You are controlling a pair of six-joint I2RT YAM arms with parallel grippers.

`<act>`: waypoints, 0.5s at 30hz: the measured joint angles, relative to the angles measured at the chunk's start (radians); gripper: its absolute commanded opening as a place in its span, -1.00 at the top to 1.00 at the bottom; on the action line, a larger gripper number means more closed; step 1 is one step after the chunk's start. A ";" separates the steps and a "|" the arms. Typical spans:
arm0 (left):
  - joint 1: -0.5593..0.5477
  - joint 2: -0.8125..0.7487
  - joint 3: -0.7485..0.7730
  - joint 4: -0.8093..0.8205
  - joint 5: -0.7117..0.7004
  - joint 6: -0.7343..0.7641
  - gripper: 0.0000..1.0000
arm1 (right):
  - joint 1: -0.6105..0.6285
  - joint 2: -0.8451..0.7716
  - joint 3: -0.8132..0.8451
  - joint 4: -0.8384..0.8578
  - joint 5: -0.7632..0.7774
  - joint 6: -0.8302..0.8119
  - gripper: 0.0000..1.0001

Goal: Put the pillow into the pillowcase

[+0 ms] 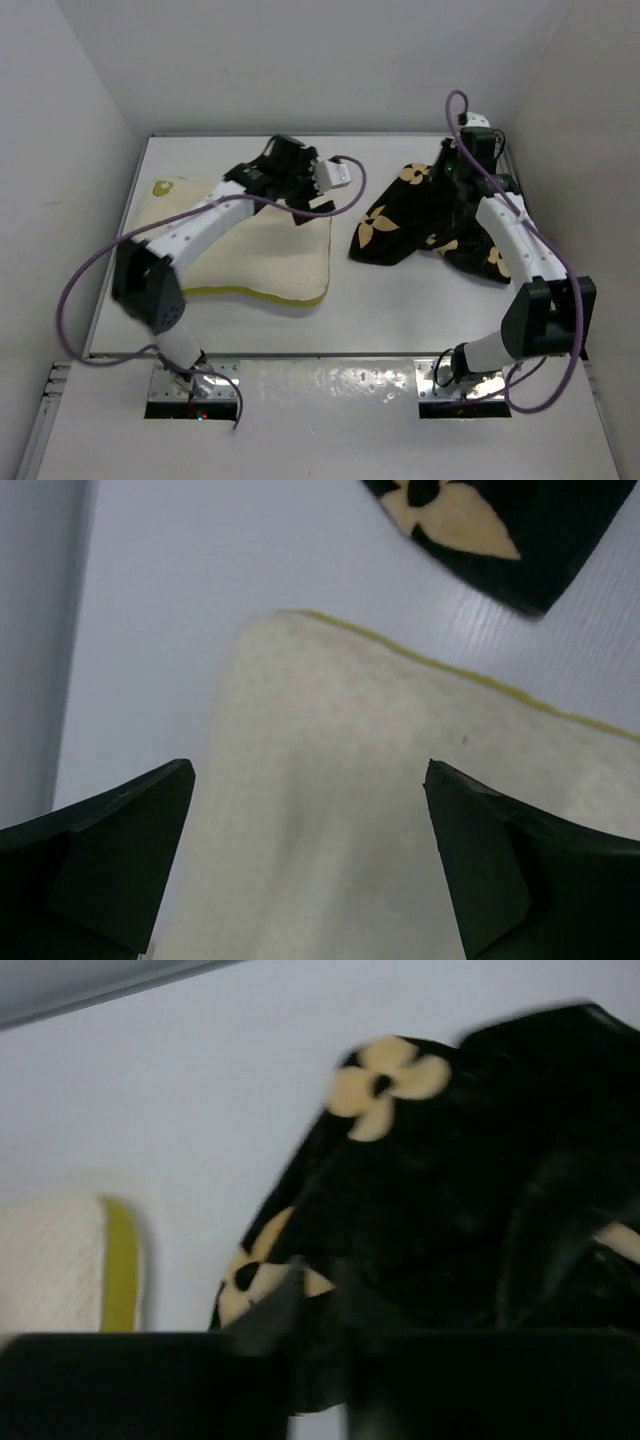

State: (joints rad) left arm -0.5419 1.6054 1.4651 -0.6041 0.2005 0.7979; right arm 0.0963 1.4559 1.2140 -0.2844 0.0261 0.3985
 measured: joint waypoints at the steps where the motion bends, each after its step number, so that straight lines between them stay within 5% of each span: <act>1: -0.027 0.089 0.055 -0.001 -0.001 -0.009 -0.99 | -0.038 0.019 0.015 -0.033 0.028 0.040 1.00; 2: -0.058 0.193 0.122 0.001 -0.004 -0.014 -0.99 | -0.094 0.042 0.013 -0.073 0.064 0.084 0.59; 3: -0.079 0.264 0.156 0.013 -0.006 -0.017 -0.99 | -0.112 0.051 0.008 -0.092 0.076 0.099 -0.06; 5: -0.130 0.389 0.200 0.026 -0.019 -0.009 -0.99 | -0.179 0.076 -0.030 -0.134 0.147 0.152 -0.88; 13: -0.240 0.525 0.072 0.184 -0.061 0.095 -0.99 | -0.216 0.177 -0.050 -0.257 0.280 0.208 -0.94; 15: -0.244 0.521 0.055 0.260 -0.074 0.114 -0.99 | -0.222 0.195 -0.051 -0.271 0.282 0.216 -0.65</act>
State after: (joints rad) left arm -0.7860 2.1265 1.5196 -0.3439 0.1261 0.9115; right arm -0.1257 1.6508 1.1625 -0.5552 0.3080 0.6147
